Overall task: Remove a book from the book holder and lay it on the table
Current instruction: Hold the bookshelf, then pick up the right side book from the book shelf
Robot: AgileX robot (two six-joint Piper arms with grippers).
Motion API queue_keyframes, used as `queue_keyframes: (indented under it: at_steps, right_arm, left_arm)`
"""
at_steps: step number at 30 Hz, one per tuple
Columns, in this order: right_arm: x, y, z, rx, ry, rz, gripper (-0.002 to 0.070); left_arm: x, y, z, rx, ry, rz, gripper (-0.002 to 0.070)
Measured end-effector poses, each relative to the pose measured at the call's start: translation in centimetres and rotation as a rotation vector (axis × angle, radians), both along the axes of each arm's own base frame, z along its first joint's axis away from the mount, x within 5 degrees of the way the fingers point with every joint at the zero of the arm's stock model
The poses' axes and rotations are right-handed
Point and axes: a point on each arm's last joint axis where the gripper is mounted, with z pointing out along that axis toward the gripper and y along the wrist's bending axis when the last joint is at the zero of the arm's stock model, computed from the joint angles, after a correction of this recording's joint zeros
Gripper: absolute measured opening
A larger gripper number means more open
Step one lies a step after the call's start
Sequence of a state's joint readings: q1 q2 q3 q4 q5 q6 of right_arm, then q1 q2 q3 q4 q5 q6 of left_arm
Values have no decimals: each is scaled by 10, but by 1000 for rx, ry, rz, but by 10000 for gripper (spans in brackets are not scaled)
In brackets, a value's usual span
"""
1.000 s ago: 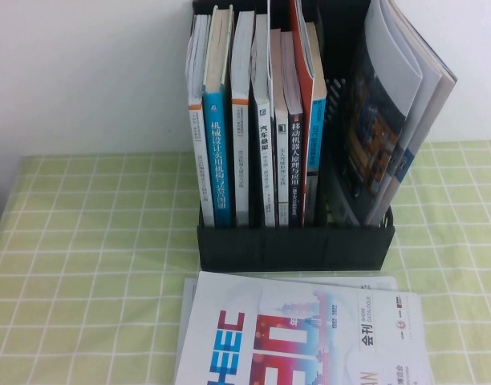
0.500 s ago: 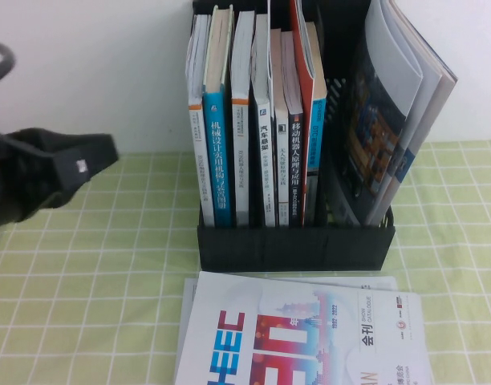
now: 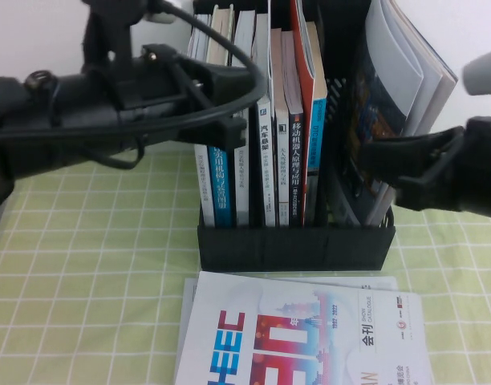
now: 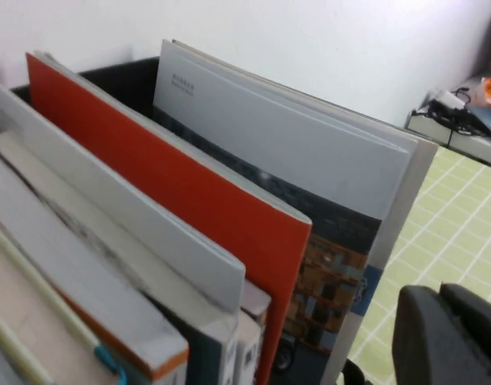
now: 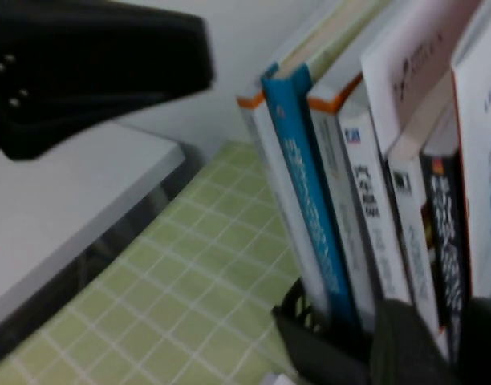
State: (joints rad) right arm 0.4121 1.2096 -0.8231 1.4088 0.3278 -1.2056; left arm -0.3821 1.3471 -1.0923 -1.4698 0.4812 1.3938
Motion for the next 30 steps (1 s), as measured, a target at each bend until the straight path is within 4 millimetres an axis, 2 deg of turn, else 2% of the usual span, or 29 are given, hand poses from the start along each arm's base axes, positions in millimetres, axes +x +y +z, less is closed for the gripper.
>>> queue_keyframes:
  at_steps: [6,10,13,24,27,30]
  right_arm:
    - [16,35,-8,-192,-167,-52,276]
    - [29,52,1,-202,-209,-29,307]
    - [44,58,3,-211,-212,-67,312]
    - [93,78,-17,-287,-186,-138,311]
    - [102,79,-20,-288,-180,-148,284]
    - [106,81,-22,-283,-178,-141,214]
  left_arm:
    - [36,-21,-20,139,-43,-94,-2]
    - [55,-24,-35,218,-54,-60,-2]
    - [65,-21,-41,242,-58,14,-3]
    - [67,-24,-45,255,-61,19,-3]
    - [68,-24,-45,255,-60,19,-3]
    - [68,-24,-45,254,-59,20,-3]
